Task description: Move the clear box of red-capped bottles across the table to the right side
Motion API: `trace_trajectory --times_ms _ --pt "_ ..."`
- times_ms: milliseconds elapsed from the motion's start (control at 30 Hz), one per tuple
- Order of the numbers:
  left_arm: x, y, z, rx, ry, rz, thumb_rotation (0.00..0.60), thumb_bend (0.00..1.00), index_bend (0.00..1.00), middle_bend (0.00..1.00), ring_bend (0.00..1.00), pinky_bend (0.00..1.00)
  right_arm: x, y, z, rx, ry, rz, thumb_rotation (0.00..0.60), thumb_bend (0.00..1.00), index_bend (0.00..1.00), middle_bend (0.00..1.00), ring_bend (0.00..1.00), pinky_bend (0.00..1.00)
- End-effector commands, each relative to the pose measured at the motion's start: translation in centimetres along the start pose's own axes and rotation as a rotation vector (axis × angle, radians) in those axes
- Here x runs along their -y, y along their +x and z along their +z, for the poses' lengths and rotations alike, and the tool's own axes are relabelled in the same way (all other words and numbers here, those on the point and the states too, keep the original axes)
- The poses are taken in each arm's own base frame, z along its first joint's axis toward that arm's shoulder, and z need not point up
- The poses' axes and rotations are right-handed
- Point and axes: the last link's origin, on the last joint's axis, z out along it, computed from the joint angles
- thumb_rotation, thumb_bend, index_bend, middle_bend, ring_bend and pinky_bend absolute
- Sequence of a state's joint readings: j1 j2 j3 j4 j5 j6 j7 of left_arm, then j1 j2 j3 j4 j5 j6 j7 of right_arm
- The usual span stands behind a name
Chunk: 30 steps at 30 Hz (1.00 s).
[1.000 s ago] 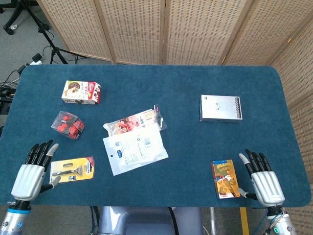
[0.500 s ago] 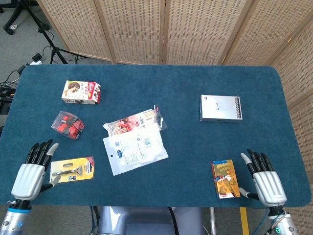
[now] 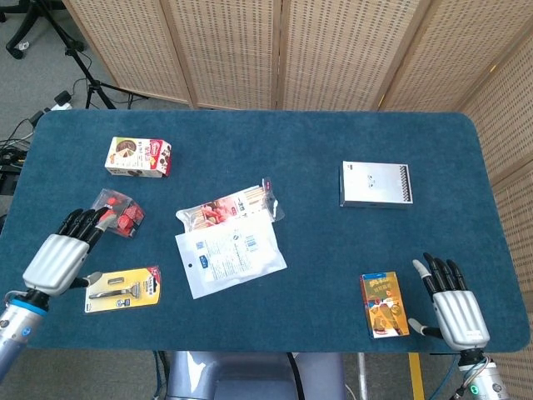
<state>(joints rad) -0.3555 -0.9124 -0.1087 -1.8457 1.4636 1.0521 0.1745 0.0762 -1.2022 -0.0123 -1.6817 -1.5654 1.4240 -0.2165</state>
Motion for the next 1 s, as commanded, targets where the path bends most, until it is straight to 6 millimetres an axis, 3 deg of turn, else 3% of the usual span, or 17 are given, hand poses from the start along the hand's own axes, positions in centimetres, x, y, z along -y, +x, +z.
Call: trace_trajectory --times_ms 33,367,1000 --pt "1.4 2.9 2.6 0.060 -0.002 0.056 0.600 0.17 0.00 0.00 0.00 0.00 -0.1 -0.1 0.1 0.001 -0.003 -0.001 0.600 0.05 0.02 0.00 0.00 0.00" --pt "4.1 3.6 6.1 0.142 0.025 0.197 0.600 0.17 0.00 0.00 0.00 0.00 -0.4 -0.9 0.9 0.025 -0.026 -0.015 0.600 0.05 0.02 0.00 0.00 0.00" --pt "6.0 0.0 9.6 0.218 0.076 0.193 0.600 0.18 0.00 0.00 0.00 0.00 -0.5 -1.5 1.4 0.047 -0.042 -0.030 0.600 0.05 0.02 0.00 0.00 0.00"
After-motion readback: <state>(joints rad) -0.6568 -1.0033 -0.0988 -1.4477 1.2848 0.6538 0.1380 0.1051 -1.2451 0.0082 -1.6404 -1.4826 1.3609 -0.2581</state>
